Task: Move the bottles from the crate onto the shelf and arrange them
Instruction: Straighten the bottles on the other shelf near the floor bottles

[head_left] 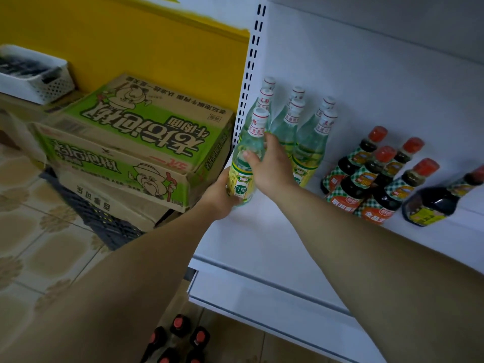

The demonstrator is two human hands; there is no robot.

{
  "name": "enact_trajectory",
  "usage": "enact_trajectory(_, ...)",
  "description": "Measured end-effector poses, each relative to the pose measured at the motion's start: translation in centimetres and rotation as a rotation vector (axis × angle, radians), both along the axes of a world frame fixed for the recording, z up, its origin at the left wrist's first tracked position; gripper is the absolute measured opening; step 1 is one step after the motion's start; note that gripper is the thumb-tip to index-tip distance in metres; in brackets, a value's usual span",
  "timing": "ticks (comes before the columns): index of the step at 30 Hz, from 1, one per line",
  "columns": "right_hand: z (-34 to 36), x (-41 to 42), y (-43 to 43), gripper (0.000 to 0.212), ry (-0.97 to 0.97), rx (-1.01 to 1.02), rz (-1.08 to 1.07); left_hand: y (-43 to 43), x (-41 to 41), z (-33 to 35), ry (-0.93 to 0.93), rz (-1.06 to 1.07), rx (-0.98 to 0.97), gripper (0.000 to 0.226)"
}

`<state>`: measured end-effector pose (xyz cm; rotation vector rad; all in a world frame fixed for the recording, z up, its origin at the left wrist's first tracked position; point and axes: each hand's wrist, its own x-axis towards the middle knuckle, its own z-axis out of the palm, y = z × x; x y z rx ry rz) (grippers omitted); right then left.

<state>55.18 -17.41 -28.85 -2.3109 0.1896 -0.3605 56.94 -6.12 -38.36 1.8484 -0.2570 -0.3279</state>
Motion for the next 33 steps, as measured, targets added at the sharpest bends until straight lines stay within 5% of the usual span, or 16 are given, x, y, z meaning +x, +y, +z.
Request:
enact_trajectory(10, -0.3, 1.0, -0.2, 0.049, 0.023, 0.03, -0.039, 0.9, 0.9, 0.3, 0.051, 0.065, 0.276, 0.075)
enact_trajectory(17, 1.9, -2.4, 0.7, 0.064, 0.157, -0.011, 0.003, 5.3, -1.0, 4.3, 0.079, -0.118, 0.37, 0.078)
enact_trajectory(25, 8.5, -10.3, 1.6, 0.055, 0.347, -0.126, 0.053, 11.0, -8.2, 13.4, 0.135, -0.287, 0.451, 0.077)
enact_trajectory(29, 11.4, -14.5, 2.2, 0.094, 0.399, -0.1, 0.038, 12.9, -12.5, 17.8, 0.068, -0.282, 0.503, 0.072)
enact_trajectory(33, 13.2, -18.4, 2.5, 0.101, 0.395, -0.127, 0.065, 14.4, -17.1, 20.7, 0.0, -0.262, 0.511, 0.072)
